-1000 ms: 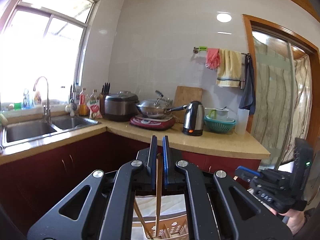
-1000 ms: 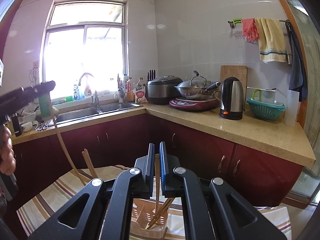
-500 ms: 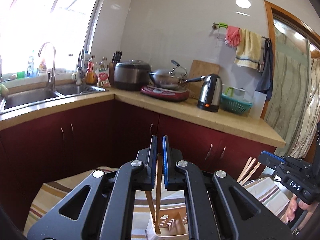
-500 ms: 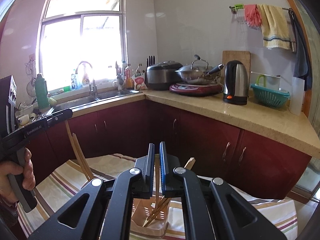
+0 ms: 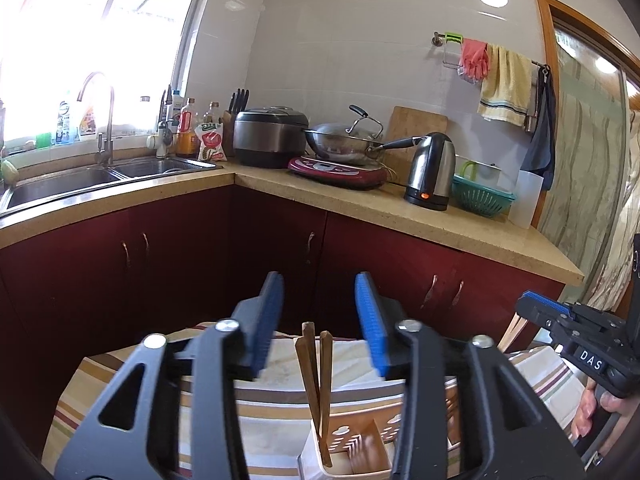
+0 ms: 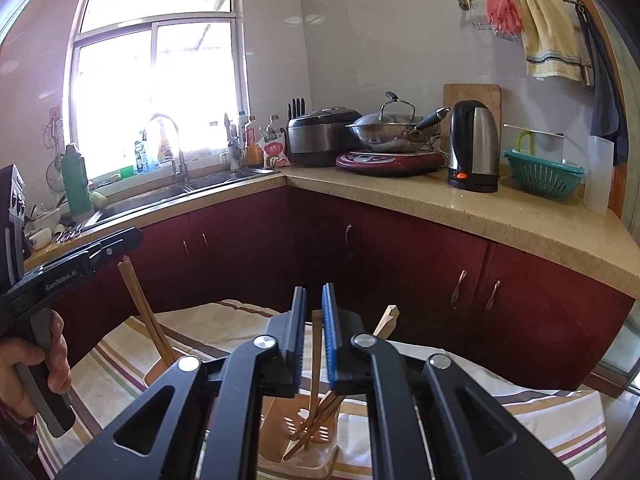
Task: Organize utensils
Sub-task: 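Open the left tool while the right tool opens, releasing chopsticks into the holder, then move both open tools back toward the spoons on the table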
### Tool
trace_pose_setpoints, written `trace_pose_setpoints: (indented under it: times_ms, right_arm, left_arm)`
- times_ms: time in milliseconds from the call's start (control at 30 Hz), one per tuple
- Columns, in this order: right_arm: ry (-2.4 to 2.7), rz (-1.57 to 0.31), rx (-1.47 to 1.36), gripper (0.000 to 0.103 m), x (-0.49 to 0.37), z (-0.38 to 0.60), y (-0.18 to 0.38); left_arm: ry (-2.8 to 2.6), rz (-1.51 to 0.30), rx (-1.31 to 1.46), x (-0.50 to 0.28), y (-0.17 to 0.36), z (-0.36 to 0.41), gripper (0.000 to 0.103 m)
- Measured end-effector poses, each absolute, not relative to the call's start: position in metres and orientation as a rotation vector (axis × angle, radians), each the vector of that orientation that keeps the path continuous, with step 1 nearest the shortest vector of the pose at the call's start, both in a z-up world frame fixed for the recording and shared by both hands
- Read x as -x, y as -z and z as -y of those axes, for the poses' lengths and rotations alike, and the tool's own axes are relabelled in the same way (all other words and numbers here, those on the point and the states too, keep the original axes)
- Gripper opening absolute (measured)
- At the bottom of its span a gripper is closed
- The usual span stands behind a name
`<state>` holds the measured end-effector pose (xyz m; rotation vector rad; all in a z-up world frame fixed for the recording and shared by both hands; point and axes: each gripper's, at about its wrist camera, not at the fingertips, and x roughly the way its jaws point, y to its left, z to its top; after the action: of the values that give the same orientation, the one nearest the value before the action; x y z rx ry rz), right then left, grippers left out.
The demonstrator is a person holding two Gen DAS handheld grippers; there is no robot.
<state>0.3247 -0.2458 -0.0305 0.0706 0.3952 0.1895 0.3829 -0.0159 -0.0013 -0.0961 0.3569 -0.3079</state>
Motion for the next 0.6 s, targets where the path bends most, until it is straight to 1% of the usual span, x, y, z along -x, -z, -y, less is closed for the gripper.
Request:
trace_pose_setpoints:
  times_ms: [33,67,100,167,233,300,333,467,600]
  right_arm:
    - [-0.193,-0.391,-0.076,0.024,-0.324,0.246,0.031]
    - [-0.194,-0.388,-0.077,0.032,-0.324,0.246,0.031]
    - [-0.193,-0.383,-0.077,0.036,-0.323,0.246,0.030]
    - [-0.193,-0.374,-0.078,0.039,-0.321,0.245,0.028]
    - [-0.193,-0.363,-0.083,0.041,-0.317,0.246,0.025]
    - [-0.193,-0.344,-0.094,0.046,-0.308,0.247,0.019]
    - [-0.191,-0.337,-0.094,0.047,-0.304,0.248,0.017]
    - [-0.162,-0.289,-0.078,0.054,-0.268,0.249,0.011]
    - [-0.122,-0.288,-0.054,0.055,-0.236,0.248,0.023]
  left_arm:
    - [0.307,-0.355,0.098,-0.382,0.002,0.015,0.050]
    - [0.308,-0.355,0.101,-0.382,0.002,0.015,0.054]
    - [0.308,-0.355,0.103,-0.381,0.002,0.014,0.058]
    - [0.308,-0.352,0.107,-0.380,0.001,0.013,0.065]
    - [0.308,-0.344,0.111,-0.377,-0.002,0.012,0.068]
    - [0.307,-0.335,0.114,-0.371,-0.006,0.010,0.075]
    - [0.304,-0.329,0.115,-0.366,-0.008,0.009,0.077]
    - [0.307,-0.312,0.114,-0.345,-0.013,0.006,0.083]
    - [0.280,-0.299,0.087,-0.313,-0.010,0.003,0.085]
